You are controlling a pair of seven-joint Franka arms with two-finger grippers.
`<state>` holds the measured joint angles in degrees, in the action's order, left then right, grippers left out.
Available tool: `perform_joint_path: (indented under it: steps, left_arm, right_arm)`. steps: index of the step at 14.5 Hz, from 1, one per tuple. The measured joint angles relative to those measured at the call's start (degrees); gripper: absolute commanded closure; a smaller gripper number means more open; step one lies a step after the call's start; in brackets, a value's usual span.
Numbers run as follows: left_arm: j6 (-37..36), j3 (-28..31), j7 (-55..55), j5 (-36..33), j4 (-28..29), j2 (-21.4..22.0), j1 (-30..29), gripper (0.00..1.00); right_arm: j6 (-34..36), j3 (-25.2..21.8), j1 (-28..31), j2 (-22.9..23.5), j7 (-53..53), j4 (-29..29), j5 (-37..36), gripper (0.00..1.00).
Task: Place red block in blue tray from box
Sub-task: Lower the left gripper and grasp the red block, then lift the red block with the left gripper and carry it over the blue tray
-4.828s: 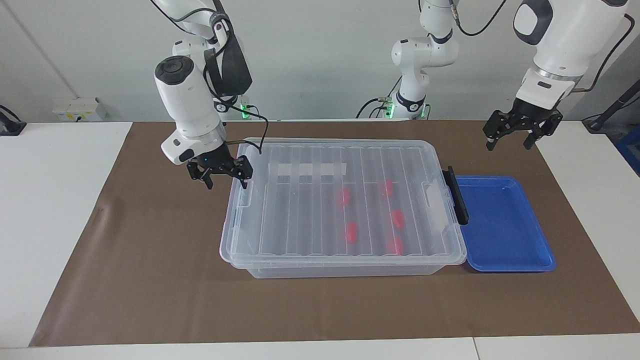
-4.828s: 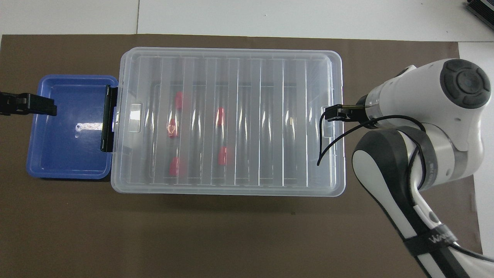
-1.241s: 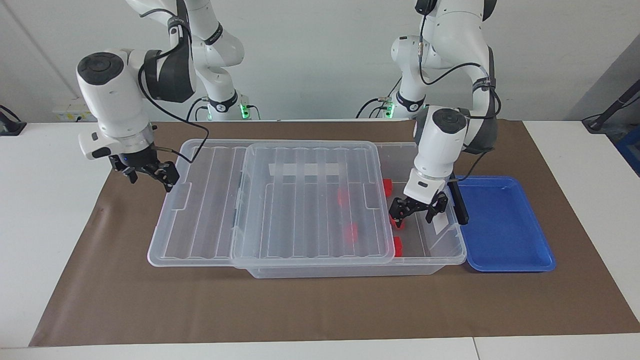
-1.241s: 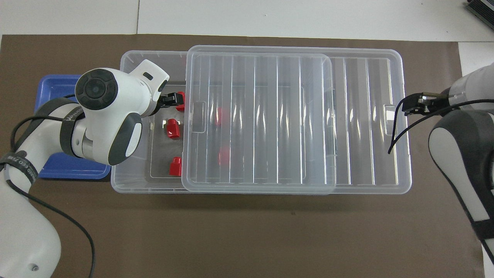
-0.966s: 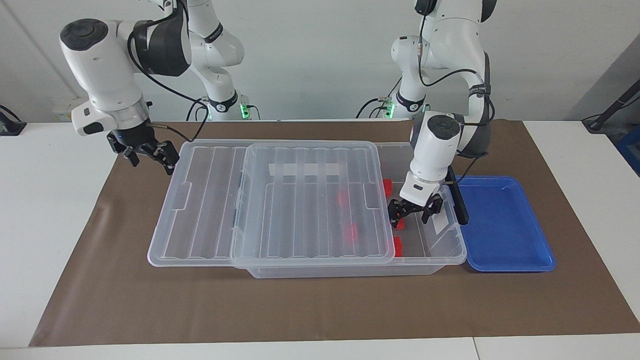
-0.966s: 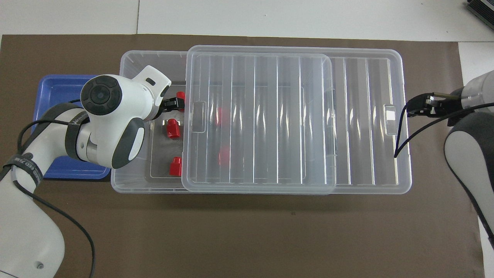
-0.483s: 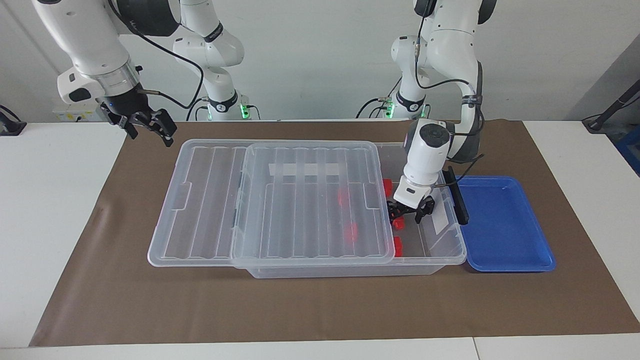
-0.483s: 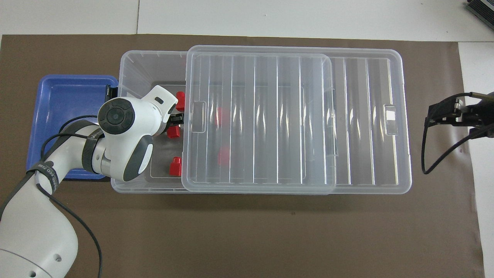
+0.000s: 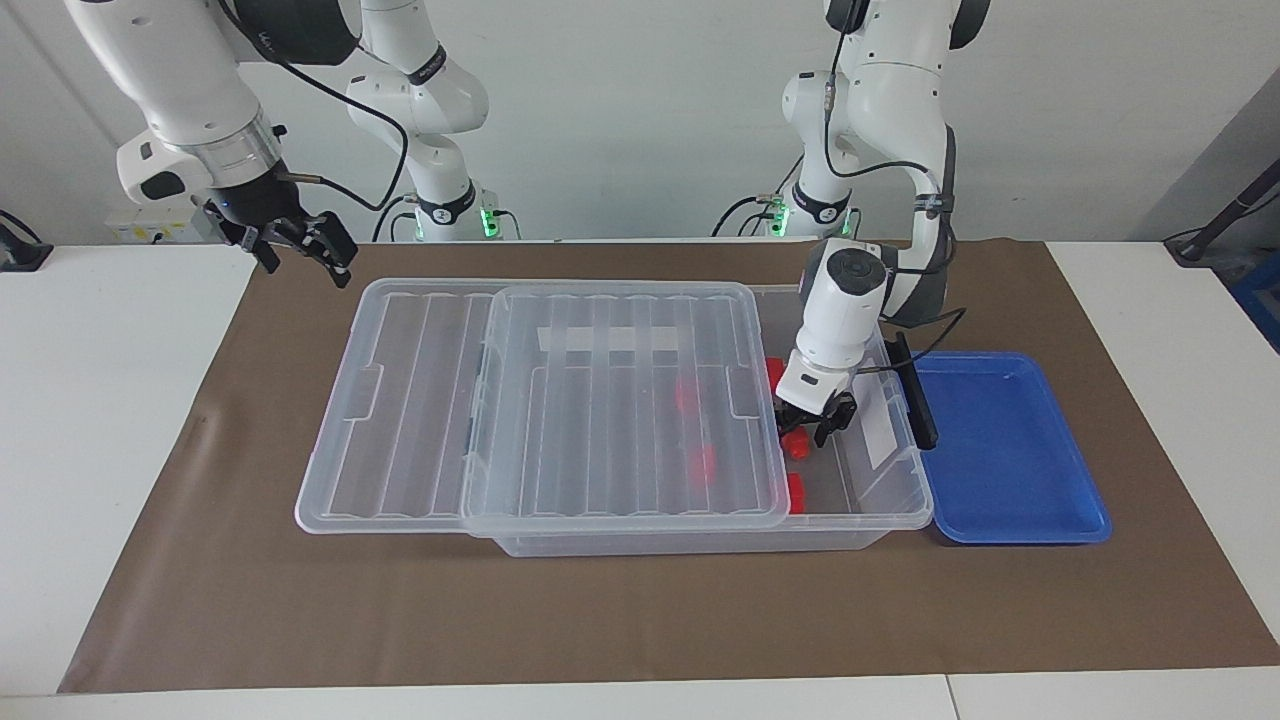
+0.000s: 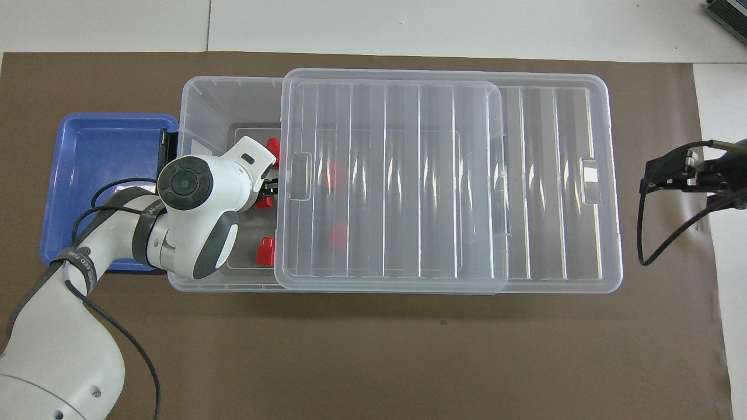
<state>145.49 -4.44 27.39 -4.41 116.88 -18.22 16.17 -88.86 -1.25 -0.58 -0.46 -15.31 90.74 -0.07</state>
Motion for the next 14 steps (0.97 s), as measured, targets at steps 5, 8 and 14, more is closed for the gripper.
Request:
perform_joint_path:
  steps: [5, 8, 14]
  left_arm:
    - [-1.02, 0.35, 0.05, -0.02, -0.23, 0.03, 0.0, 1.0]
    - [-5.17, 0.65, 1.16, -0.02, -3.27, 0.27, 0.0, 1.0]
    - [-19.99, 0.93, 6.4, -0.02, -14.67, 2.39, -0.04, 1.0]
  right_arm:
    - [-0.03, 0.01, 0.0, 0.05, 0.22, -0.06, 0.07, 0.0]
    - [-0.07, 0.0, 0.0, 0.06, 0.22, -0.07, 0.07, 0.0]
    - [-0.08, 0.0, 0.0, 0.09, 1.02, -0.06, 0.07, 0.0]
